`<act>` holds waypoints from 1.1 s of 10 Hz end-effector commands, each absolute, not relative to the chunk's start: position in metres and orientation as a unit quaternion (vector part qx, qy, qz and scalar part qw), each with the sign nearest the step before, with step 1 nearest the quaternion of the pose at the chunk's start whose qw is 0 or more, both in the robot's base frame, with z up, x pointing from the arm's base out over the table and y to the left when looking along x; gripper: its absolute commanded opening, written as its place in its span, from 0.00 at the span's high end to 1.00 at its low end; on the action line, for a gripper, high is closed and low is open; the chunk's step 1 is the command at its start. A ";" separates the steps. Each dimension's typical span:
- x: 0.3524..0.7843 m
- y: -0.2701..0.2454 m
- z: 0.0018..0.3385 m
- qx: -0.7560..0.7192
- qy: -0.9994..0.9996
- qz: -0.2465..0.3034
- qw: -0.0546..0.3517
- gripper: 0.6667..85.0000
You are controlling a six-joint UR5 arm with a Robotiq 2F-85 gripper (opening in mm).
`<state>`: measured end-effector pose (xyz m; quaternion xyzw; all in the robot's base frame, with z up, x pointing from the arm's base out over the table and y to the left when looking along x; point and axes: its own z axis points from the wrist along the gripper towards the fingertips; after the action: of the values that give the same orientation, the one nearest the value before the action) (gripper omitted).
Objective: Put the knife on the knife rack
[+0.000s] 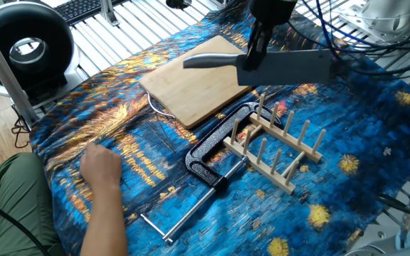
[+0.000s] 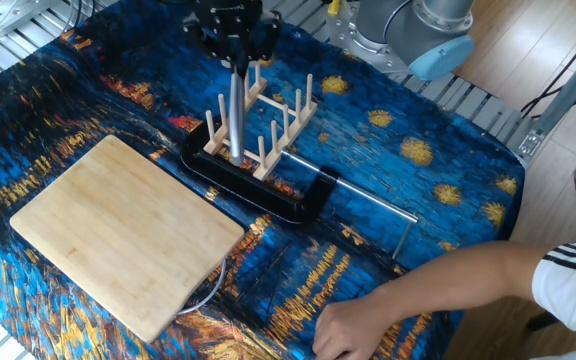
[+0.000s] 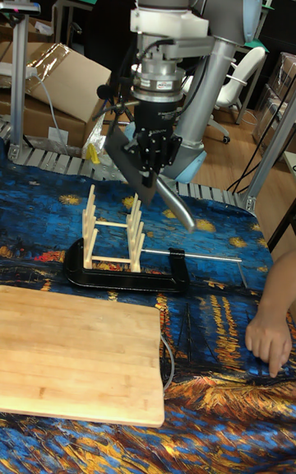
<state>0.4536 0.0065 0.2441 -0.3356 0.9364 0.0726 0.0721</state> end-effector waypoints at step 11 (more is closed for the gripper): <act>0.475 0.028 0.219 -0.491 0.856 0.052 0.151 1.00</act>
<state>0.4840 0.0199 0.2323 -0.4337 0.8872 0.0448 0.1507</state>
